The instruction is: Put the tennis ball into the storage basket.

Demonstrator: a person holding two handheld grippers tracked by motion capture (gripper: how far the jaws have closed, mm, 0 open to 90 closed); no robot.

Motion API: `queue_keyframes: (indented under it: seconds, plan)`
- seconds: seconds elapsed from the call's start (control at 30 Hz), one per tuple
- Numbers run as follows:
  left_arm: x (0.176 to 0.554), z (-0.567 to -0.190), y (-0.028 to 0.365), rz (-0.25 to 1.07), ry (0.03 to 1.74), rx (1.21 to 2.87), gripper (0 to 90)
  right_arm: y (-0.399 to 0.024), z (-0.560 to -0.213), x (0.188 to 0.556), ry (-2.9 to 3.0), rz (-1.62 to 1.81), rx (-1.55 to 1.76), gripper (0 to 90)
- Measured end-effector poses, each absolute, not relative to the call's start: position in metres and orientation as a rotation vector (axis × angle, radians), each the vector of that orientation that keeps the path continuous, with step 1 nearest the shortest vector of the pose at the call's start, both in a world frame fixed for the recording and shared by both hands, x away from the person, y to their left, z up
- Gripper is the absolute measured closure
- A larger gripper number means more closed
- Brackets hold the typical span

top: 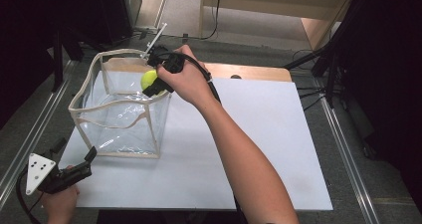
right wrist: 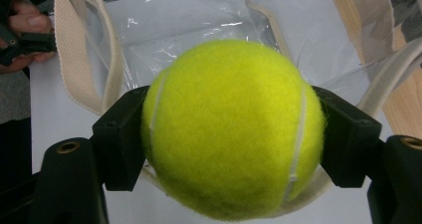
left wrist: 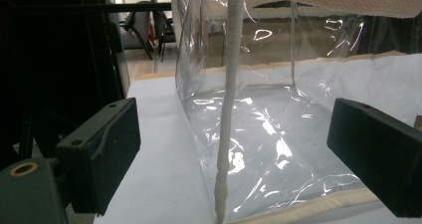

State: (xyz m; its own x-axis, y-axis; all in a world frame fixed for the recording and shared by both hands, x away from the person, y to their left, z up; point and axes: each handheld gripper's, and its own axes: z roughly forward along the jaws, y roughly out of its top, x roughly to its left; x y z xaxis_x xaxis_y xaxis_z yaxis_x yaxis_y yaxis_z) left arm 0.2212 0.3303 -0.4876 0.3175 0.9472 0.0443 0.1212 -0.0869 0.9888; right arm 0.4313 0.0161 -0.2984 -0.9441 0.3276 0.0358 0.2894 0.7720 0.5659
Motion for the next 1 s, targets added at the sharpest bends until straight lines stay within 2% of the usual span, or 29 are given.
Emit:
queue_keyframes:
  seconds: [0.8, 0.9, 1.0]
  plan:
    - [0.222, -0.488, 0.331, 0.949, 1.027, 1.49, 6.9, 0.03, -0.324, 0.439, 2.956, 0.8, 0.579, 22.4]
    - [0.222, -0.487, 0.331, 0.949, 1.026, 1.492, 6.9, 0.031, -0.324, 0.438, 2.946, 0.816, 0.578, 15.3]
    - [0.221, -0.488, 0.33, 0.947, 1.03, 1.488, 6.9, 0.029, -0.32, 0.437, 2.91, 0.837, 0.583, 13.8]
